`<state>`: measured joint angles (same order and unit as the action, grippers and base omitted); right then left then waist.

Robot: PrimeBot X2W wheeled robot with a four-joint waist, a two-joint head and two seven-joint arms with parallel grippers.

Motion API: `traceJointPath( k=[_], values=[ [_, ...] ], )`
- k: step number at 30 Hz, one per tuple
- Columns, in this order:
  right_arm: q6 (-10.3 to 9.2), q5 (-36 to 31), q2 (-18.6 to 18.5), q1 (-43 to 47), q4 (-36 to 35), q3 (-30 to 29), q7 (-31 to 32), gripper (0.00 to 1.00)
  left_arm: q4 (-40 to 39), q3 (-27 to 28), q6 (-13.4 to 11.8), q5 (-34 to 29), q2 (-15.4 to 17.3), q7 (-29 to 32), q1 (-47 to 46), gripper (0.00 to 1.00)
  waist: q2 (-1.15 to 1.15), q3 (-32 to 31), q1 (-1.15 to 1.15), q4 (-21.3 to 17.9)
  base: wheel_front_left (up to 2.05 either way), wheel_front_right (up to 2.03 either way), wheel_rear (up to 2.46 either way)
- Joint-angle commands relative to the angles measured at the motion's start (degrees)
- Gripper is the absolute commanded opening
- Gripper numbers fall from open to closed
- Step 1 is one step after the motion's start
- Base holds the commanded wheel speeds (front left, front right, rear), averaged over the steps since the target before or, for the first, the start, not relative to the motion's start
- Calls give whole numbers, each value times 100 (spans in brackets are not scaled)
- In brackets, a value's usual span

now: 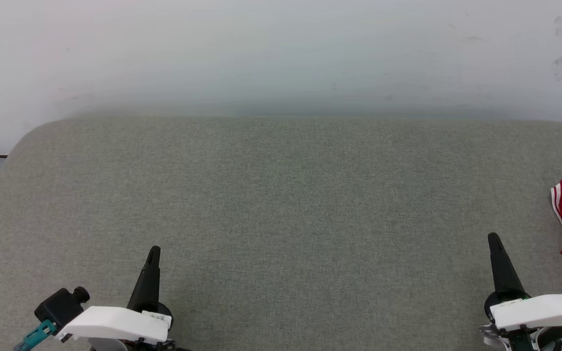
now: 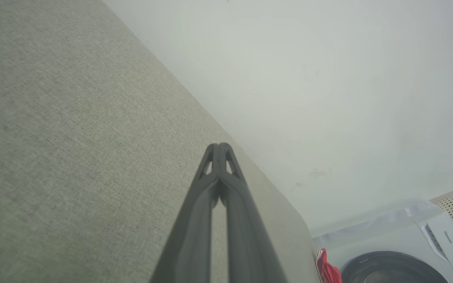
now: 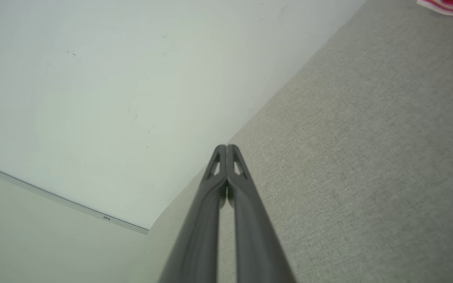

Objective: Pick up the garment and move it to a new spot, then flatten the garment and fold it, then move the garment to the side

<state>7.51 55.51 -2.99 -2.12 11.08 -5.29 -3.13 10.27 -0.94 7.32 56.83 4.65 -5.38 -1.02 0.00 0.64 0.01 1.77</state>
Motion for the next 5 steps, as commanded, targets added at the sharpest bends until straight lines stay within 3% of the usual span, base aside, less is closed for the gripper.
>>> traceJointPath(
  k=[1, 5],
  values=[
    [-2, 120, 8, -128, -36, -17, 23, 0, -39, 36, 12, 113, 30, 24, -140, 0, 0, 0, 0, -1, 0, 0, 0],
    [-2, 378, 9, -155, -13, -25, 93, 0, -12, 63, 13, 384, 32, 89, -171, 0, 0, -3, 0, -11, 0, 0, 0]
  ],
)
